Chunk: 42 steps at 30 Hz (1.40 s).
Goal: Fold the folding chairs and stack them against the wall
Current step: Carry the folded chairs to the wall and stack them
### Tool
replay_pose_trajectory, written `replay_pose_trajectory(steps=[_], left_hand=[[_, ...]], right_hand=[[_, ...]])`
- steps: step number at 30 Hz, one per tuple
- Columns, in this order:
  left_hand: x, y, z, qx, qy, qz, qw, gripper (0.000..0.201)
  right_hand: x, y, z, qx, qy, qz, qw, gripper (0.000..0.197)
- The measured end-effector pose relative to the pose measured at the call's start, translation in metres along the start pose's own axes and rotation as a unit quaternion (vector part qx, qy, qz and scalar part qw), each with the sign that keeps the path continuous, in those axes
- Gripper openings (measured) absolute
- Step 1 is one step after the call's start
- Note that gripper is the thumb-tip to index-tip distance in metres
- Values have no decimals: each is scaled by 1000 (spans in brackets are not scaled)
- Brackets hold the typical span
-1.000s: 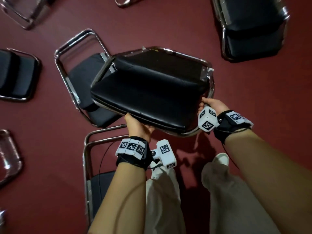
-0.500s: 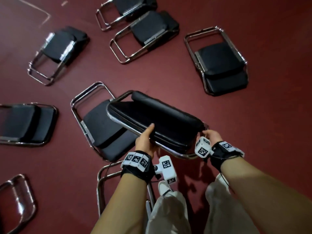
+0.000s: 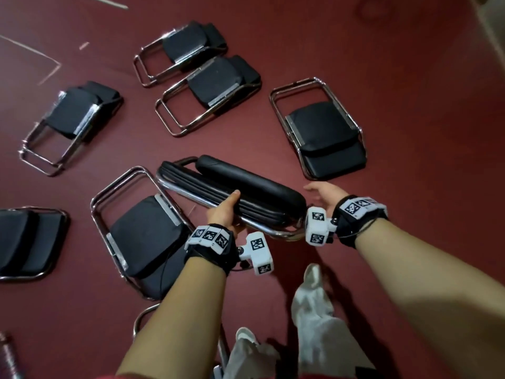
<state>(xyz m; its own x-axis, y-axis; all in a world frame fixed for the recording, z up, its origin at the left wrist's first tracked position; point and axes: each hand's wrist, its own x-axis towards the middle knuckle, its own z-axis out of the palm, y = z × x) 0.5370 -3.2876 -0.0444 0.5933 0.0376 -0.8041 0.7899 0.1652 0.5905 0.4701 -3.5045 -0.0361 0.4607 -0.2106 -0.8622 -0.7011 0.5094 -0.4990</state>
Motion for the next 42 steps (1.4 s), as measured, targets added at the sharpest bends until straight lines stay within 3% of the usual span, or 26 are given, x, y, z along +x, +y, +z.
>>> replay_pose_trajectory(steps=[2, 4, 7, 9, 11, 13, 17, 19, 20, 24, 27, 29, 33, 36, 38, 40, 42], left_hand=[[3, 12, 26, 9, 17, 2, 1000, 50], [9, 23, 51, 16, 30, 2, 999, 59], [26, 30, 77, 24, 37, 4, 999, 92], [49, 30, 88, 40, 43, 5, 998, 113], [62, 33, 99, 54, 49, 8, 997, 120], [71, 37, 110, 77, 55, 16, 995, 125], [112, 36, 123, 96, 64, 15, 993, 139], [132, 32, 125, 89, 65, 12, 994, 138], [119, 35, 128, 89, 60, 5, 994, 131], [33, 53, 152, 84, -21, -18, 996, 67], [14, 42, 165, 99, -101, -83, 987, 44], [4, 35, 173, 95, -118, -110, 982, 32], [5, 25, 181, 49, -127, -101, 986, 39], [17, 16, 180, 52, -95, -84, 991, 53], [59, -4, 167, 74, -75, -77, 992, 74], [64, -6, 148, 88, -56, -64, 993, 95], [31, 13, 134, 102, -16, -20, 994, 83]], right_hand=[[9, -31, 0, -92, -69, -82, 990, 21], [13, -57, 1, -216, -150, -117, 958, 28], [17, -86, 8, -454, -205, -139, 856, 59], [24, -97, 14, -600, -201, -181, 753, 93], [34, -98, 19, -688, -177, -229, 665, 119], [44, -99, 20, -719, -140, -256, 631, 128], [56, -105, 17, -741, -76, -298, 597, 123], [58, -110, 14, -739, -70, -310, 593, 120], [59, -113, 13, -736, -69, -314, 596, 120], [59, -126, 9, -728, -69, -304, 611, 121], [60, -134, 6, -714, -72, -296, 631, 117], [59, -138, 4, -708, -74, -290, 640, 116], [58, -140, -2, -691, -113, -275, 659, 119], [54, -140, -3, -671, -150, -249, 682, 115], [50, -140, -1, -666, -174, -233, 687, 107], [44, -142, 8, -667, -195, -224, 683, 92], [42, -142, 19, -658, -221, -204, 690, 75]])
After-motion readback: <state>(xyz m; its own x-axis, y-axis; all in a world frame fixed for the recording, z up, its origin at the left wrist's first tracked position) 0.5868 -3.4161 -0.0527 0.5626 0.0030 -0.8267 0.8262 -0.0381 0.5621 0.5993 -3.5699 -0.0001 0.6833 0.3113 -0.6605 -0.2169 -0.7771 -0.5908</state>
